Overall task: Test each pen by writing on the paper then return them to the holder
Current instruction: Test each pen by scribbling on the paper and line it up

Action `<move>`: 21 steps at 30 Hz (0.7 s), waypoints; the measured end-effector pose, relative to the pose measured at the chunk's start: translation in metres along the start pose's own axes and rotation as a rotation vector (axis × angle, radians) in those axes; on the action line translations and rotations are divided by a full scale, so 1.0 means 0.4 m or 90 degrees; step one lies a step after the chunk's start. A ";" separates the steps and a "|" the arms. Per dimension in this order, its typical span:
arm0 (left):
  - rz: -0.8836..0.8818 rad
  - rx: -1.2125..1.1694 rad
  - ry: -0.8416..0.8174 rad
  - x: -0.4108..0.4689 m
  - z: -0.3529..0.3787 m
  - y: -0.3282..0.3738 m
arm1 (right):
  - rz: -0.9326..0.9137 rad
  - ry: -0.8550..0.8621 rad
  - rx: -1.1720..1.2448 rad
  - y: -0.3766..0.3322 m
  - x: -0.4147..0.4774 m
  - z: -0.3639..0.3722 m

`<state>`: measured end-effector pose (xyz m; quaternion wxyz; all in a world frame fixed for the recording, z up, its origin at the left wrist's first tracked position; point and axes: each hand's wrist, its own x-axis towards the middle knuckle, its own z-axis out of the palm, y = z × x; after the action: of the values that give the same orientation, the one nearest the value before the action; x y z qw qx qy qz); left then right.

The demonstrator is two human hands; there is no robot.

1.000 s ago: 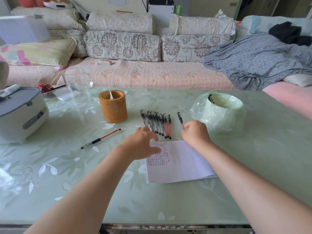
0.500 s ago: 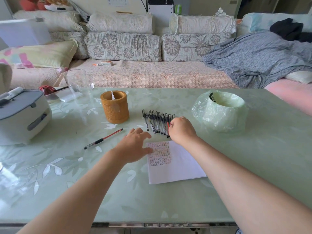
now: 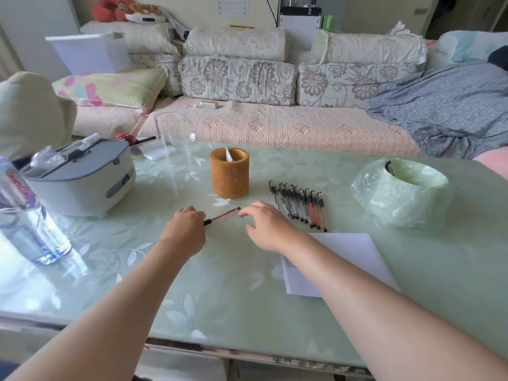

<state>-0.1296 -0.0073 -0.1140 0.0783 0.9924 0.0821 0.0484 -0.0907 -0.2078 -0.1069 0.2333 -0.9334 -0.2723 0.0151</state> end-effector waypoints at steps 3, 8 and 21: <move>-0.001 0.008 0.006 -0.009 -0.010 0.001 | -0.035 0.004 -0.004 -0.022 0.006 0.018; 0.086 -0.079 -0.006 -0.012 -0.011 0.019 | -0.079 -0.009 -0.042 -0.035 0.001 0.027; 0.193 -0.211 -0.006 -0.039 -0.056 0.131 | -0.015 0.000 -0.117 0.009 -0.064 -0.062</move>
<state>-0.1392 -0.0576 -0.0850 0.2328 0.9670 -0.0778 0.0679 -0.1067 -0.2343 -0.0890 0.1471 -0.9476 -0.2834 -0.0125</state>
